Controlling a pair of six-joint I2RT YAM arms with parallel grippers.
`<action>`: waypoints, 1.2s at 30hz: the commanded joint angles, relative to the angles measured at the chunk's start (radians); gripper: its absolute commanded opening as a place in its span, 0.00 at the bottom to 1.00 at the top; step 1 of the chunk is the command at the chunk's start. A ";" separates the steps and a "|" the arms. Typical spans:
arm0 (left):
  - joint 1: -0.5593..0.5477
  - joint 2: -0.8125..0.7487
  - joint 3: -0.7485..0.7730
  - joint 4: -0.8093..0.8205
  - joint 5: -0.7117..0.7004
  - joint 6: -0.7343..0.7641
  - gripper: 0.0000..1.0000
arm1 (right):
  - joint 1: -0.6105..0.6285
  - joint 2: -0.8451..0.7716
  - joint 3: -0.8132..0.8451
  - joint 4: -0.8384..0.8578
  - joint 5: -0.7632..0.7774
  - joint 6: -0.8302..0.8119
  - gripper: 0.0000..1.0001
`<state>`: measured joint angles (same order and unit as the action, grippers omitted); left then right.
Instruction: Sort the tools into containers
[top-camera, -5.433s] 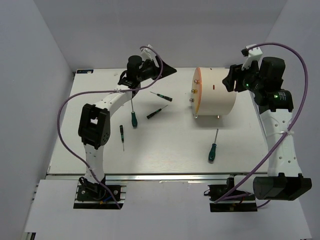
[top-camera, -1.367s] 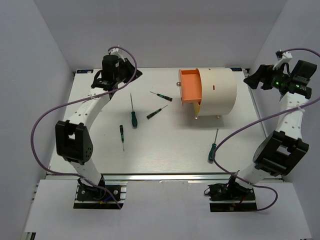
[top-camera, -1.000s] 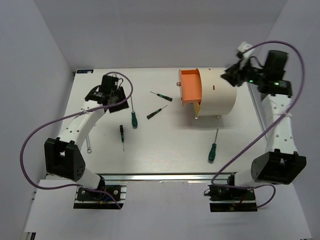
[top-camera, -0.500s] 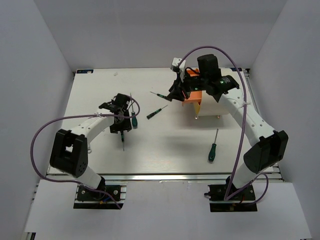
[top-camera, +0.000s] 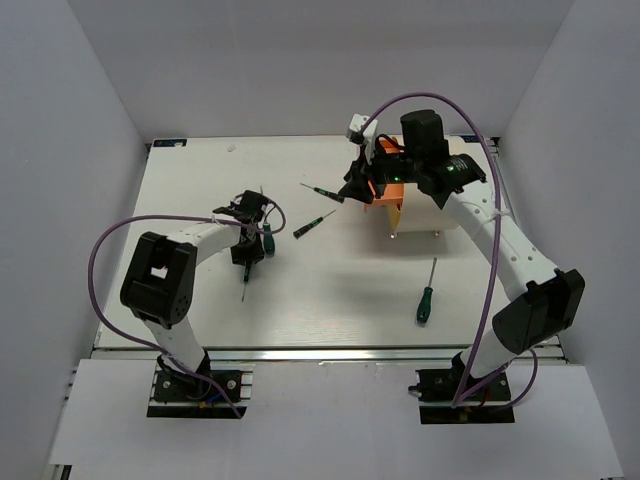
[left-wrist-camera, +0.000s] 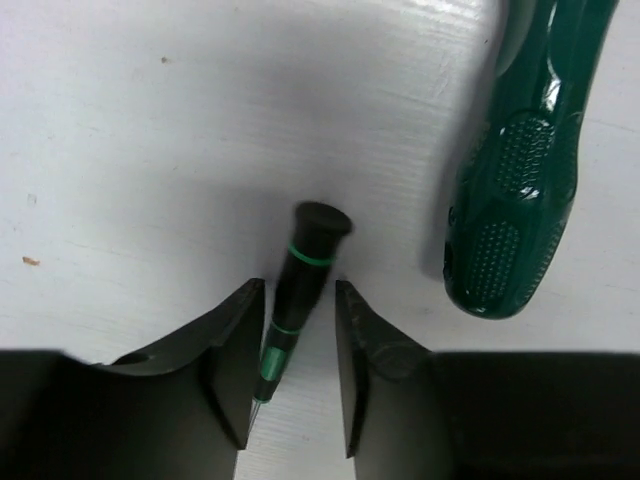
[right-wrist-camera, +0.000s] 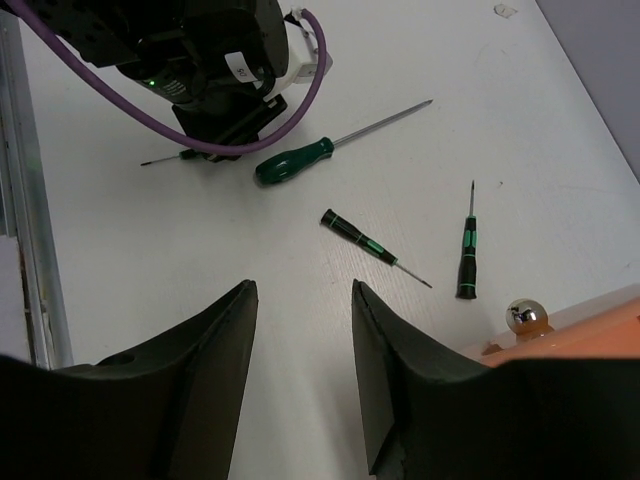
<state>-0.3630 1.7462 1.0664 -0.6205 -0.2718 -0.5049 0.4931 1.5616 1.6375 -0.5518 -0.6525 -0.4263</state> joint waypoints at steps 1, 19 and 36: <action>0.001 0.012 -0.017 0.041 0.000 0.000 0.43 | -0.004 -0.048 -0.007 0.029 0.014 0.000 0.49; 0.018 -0.376 0.134 0.157 0.535 0.008 0.00 | -0.071 -0.106 -0.031 0.200 0.021 0.236 0.26; -0.160 0.175 0.665 0.917 0.887 -0.577 0.00 | -0.301 -0.291 -0.225 0.527 0.220 0.517 0.00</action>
<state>-0.4850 1.8626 1.6028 0.1333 0.5640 -0.9657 0.2024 1.2995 1.4368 -0.0990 -0.4667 0.0574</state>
